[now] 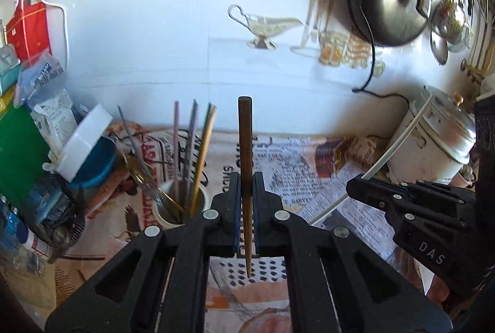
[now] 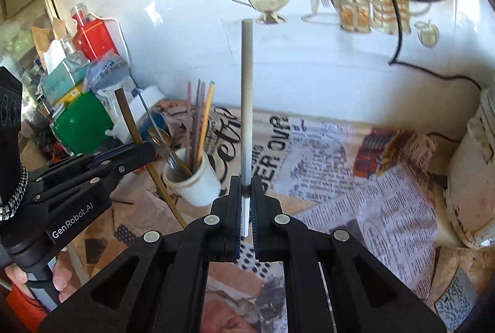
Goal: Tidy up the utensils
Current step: 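Carry the brown and white chopsticks over and lower them into the white cup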
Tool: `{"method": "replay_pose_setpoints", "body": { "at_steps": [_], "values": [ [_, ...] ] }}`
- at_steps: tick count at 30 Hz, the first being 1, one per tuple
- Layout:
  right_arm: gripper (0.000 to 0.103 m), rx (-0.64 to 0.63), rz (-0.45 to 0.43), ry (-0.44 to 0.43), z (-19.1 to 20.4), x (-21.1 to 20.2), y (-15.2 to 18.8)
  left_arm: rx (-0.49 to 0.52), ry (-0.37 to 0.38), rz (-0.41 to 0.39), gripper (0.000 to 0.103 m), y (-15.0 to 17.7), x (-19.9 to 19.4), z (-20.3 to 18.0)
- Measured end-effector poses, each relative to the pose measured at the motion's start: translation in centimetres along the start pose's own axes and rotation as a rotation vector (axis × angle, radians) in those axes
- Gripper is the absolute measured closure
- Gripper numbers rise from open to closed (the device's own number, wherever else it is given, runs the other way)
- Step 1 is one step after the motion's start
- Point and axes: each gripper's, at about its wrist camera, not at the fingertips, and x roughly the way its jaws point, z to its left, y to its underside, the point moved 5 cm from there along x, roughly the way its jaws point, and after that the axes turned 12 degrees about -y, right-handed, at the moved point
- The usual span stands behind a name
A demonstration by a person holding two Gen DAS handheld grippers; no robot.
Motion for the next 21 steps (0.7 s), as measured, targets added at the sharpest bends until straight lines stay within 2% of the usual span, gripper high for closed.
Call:
{"method": "replay_pose_setpoints", "body": {
  "at_steps": [12, 21],
  "values": [
    [0.098, -0.033, -0.063, -0.033, 4.6, 3.5, -5.0, -0.04, 0.004, -0.069, 0.098, -4.6, 0.6, 7.2],
    [0.098, -0.028, 0.001, -0.041, 6.1, 9.3, -5.4, -0.04, 0.008, -0.056, 0.098, -6.2, 4.6, 10.4]
  ]
}}
